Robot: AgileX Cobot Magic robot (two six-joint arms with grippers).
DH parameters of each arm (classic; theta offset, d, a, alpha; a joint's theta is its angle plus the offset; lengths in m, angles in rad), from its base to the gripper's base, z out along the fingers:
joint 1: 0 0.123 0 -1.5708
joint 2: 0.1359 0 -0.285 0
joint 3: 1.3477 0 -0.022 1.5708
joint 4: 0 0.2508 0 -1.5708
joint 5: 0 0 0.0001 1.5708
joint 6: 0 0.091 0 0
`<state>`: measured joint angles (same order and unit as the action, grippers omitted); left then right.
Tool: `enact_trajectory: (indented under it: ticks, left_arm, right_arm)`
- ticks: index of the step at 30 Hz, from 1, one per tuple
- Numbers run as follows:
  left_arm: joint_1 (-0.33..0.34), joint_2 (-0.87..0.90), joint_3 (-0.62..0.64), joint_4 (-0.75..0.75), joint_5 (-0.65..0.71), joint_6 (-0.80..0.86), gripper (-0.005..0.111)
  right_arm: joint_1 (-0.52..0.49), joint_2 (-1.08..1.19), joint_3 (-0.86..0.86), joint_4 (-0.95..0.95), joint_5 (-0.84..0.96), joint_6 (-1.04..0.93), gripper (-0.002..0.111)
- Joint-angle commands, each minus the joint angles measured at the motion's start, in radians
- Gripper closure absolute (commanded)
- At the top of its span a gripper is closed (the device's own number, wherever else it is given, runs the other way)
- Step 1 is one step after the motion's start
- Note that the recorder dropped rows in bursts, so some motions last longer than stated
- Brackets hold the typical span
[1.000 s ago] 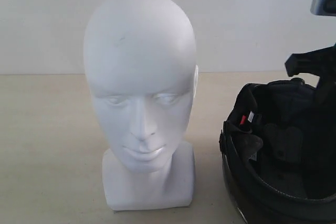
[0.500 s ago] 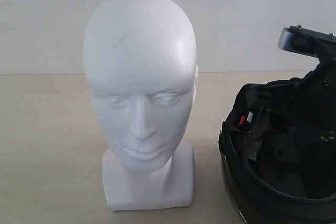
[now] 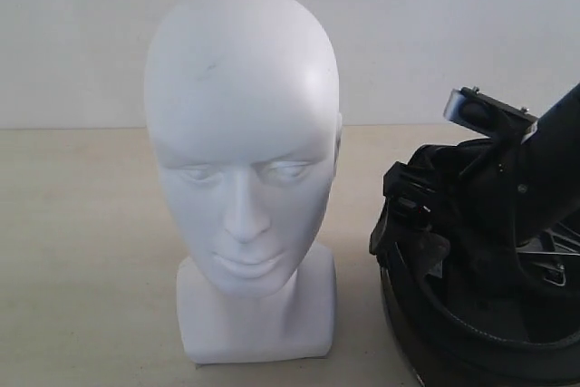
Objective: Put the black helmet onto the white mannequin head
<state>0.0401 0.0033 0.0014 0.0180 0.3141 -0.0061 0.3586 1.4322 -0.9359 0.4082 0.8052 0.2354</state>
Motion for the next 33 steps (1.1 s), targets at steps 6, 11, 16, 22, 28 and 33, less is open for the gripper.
enact_trajectory:
  ticks: [6, 11, 16, 22, 28, 33]
  left_arm:
    - [-0.003, -0.003, -0.001, -0.003, 0.000, -0.006, 0.102]
    - [-0.003, -0.003, -0.001, -0.003, 0.000, -0.006, 0.102]
    - [-0.003, -0.003, -0.001, -0.003, 0.000, -0.006, 0.102]
    - [-0.003, -0.003, -0.001, -0.003, 0.000, -0.006, 0.102]
    - [-0.003, -0.003, -0.001, -0.003, 0.000, -0.006, 0.102]
    - [-0.003, -0.003, -0.001, -0.003, 0.000, -0.006, 0.102]
  right_arm:
    - [0.001, 0.066, 0.006, 0.036, -0.124, -0.050, 0.004]
    - [0.001, 0.102, 0.006, 0.038, -0.137, -0.050, 0.004]
    - [0.001, 0.128, 0.006, 0.051, -0.159, -0.050, 0.004]
    - [0.017, 0.161, 0.006, 0.054, -0.154, -0.050, 0.004]
    - [0.045, 0.165, 0.006, 0.049, -0.190, -0.053, 0.012]
    - [0.045, 0.165, 0.006, 0.049, -0.226, -0.057, 0.063]
